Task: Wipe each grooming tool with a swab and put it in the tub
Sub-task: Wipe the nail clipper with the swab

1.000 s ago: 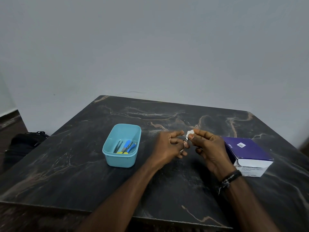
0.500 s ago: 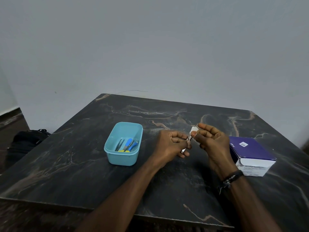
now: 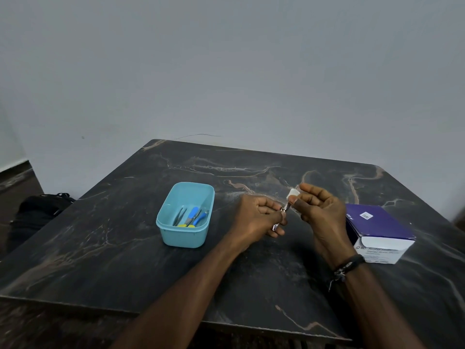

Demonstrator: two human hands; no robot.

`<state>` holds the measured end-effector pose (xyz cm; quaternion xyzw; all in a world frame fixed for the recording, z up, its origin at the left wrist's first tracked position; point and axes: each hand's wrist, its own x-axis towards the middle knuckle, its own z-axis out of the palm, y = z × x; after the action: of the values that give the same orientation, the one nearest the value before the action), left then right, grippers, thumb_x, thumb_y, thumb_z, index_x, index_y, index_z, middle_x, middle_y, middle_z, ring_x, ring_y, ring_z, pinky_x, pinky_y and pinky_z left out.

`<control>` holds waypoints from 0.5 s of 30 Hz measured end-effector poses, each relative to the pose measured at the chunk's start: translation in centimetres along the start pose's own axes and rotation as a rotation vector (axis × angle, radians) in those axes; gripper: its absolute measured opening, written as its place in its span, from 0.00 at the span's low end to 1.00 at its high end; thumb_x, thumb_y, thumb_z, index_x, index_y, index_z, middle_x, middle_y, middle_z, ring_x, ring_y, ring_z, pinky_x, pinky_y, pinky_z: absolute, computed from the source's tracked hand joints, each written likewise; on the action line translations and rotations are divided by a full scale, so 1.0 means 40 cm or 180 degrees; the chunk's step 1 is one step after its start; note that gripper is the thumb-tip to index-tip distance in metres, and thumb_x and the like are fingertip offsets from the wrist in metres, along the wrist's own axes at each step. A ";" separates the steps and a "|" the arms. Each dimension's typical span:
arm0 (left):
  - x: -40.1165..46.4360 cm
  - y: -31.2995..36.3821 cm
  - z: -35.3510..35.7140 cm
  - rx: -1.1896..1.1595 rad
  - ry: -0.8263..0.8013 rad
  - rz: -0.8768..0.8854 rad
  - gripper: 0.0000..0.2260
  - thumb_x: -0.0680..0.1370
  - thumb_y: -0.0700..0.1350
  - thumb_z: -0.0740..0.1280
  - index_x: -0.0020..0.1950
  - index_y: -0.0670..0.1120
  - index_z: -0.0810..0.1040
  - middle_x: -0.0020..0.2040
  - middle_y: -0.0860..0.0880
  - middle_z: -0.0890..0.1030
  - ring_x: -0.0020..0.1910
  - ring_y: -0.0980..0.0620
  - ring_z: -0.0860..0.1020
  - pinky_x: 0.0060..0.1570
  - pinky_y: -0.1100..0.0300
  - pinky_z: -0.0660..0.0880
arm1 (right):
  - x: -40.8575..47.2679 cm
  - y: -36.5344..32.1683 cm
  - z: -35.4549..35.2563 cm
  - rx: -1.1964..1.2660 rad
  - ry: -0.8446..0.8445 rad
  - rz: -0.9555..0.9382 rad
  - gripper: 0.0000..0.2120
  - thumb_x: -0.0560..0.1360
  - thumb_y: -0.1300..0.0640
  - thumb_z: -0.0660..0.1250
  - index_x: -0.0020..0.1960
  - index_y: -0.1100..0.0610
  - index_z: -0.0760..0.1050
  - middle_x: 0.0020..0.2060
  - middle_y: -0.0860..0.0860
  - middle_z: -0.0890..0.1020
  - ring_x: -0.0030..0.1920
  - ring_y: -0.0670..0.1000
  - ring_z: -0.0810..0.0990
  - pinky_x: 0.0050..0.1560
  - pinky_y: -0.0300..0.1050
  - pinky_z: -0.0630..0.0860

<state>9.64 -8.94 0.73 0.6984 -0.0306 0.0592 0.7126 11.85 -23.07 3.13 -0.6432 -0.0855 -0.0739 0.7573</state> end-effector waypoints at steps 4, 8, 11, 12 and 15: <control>0.001 -0.002 -0.001 -0.0011 0.0020 0.0040 0.04 0.74 0.36 0.71 0.48 0.39 0.79 0.38 0.39 0.84 0.31 0.45 0.82 0.29 0.59 0.79 | 0.003 0.004 -0.002 -0.0201 -0.0101 0.0126 0.19 0.69 0.67 0.74 0.59 0.63 0.76 0.38 0.53 0.83 0.33 0.44 0.80 0.27 0.32 0.70; 0.002 -0.001 -0.006 0.0004 0.0069 0.0095 0.05 0.75 0.38 0.71 0.49 0.40 0.80 0.39 0.40 0.85 0.32 0.46 0.83 0.32 0.56 0.80 | 0.001 0.009 0.000 -0.0431 -0.0365 0.0221 0.19 0.69 0.68 0.74 0.59 0.64 0.75 0.32 0.49 0.83 0.31 0.43 0.81 0.28 0.32 0.72; 0.000 0.000 -0.004 -0.0022 0.0048 0.0052 0.06 0.75 0.38 0.71 0.50 0.39 0.80 0.39 0.40 0.85 0.32 0.46 0.83 0.31 0.57 0.79 | -0.002 0.004 0.003 -0.0350 -0.0287 0.0125 0.19 0.69 0.70 0.73 0.58 0.64 0.75 0.30 0.48 0.83 0.30 0.42 0.81 0.30 0.30 0.73; 0.000 0.001 -0.002 -0.0031 0.0040 0.0029 0.06 0.75 0.38 0.71 0.50 0.38 0.79 0.39 0.40 0.85 0.32 0.46 0.83 0.31 0.58 0.79 | -0.002 0.003 0.004 -0.0290 -0.0213 0.0076 0.19 0.69 0.70 0.73 0.58 0.64 0.75 0.29 0.48 0.83 0.30 0.42 0.81 0.30 0.30 0.73; 0.000 0.001 0.002 -0.0007 0.0015 -0.0007 0.06 0.74 0.36 0.71 0.50 0.37 0.79 0.39 0.39 0.84 0.31 0.46 0.83 0.30 0.58 0.79 | 0.000 0.003 0.003 -0.0077 0.0004 -0.0002 0.19 0.68 0.70 0.73 0.58 0.63 0.76 0.31 0.49 0.83 0.31 0.42 0.81 0.28 0.31 0.72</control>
<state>9.66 -9.00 0.76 0.6976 -0.0282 0.0601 0.7135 11.85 -22.93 3.04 -0.6523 -0.0844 -0.0755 0.7495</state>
